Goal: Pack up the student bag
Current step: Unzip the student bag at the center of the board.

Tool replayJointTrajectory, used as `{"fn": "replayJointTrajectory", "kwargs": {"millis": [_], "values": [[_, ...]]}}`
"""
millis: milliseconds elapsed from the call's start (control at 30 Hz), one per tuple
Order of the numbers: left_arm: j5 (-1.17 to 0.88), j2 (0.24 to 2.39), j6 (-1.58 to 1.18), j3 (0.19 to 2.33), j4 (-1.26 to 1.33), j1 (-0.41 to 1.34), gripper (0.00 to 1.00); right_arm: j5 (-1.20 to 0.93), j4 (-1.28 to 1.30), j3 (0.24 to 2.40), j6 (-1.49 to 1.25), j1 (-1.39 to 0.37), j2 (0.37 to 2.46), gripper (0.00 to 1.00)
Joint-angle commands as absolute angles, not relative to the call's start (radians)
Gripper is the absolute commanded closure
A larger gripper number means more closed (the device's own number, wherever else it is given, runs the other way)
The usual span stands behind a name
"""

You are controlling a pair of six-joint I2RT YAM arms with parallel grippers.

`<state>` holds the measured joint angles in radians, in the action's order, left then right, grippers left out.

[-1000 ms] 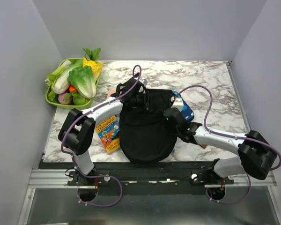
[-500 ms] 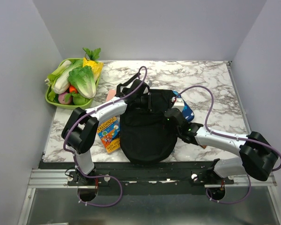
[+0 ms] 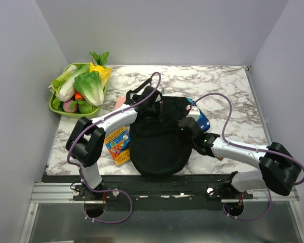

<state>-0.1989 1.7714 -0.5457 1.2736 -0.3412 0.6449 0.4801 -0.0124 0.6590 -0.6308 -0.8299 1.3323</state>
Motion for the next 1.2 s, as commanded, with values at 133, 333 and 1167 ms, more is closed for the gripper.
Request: {"fn": "replayJointTrajectory", "kwargs": {"millis": [133,333,1167], "values": [[-0.072,1.677,-0.41,1.279,-0.489,0.592,1.0,0.534,-0.018,0.617,-0.67,-0.828,1.305,0.99],[-0.063,1.612,-0.351,1.235,-0.483,0.56,1.0,0.543,-0.017,0.606,-0.68,-0.827,1.298,0.99],[-0.178,1.463,-0.229,1.108,-0.419,0.46,0.56,0.437,-0.038,0.682,-0.572,-0.828,1.223,0.49]]}}
